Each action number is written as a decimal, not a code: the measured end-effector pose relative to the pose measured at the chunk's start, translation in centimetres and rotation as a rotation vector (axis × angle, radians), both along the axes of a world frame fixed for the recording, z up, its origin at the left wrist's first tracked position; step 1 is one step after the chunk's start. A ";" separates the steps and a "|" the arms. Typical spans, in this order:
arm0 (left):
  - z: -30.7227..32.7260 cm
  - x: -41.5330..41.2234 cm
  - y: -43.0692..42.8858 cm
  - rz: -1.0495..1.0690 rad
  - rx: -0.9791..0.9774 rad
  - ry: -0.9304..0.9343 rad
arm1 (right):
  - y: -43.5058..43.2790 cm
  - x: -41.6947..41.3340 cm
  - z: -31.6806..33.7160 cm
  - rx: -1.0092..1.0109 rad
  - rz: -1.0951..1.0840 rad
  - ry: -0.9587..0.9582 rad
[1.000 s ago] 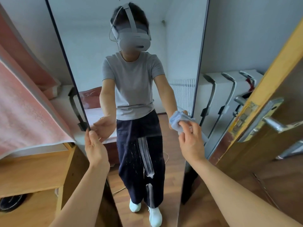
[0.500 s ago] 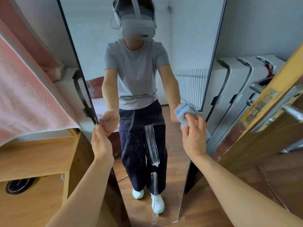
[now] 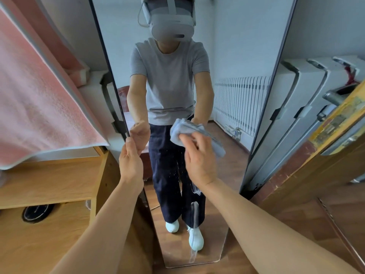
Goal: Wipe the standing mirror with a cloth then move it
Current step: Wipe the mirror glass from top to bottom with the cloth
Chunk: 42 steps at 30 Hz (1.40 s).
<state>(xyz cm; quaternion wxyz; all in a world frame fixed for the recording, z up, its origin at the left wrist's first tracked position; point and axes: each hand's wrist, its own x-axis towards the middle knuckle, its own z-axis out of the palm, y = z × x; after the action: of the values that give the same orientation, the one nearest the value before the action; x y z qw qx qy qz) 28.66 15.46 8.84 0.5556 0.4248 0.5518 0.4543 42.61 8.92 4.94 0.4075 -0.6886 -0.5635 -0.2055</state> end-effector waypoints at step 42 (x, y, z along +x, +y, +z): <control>-3.3 1.0 -1.0 0.061 -0.015 0.087 | -8.2 10.9 -4.8 -0.141 -0.220 -0.061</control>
<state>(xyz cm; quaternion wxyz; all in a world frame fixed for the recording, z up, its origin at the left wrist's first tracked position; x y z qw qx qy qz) 29.69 14.48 5.50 0.5202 0.4226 0.5916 0.4481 53.49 0.72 0.11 0.3159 -0.7665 -0.5097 -0.2298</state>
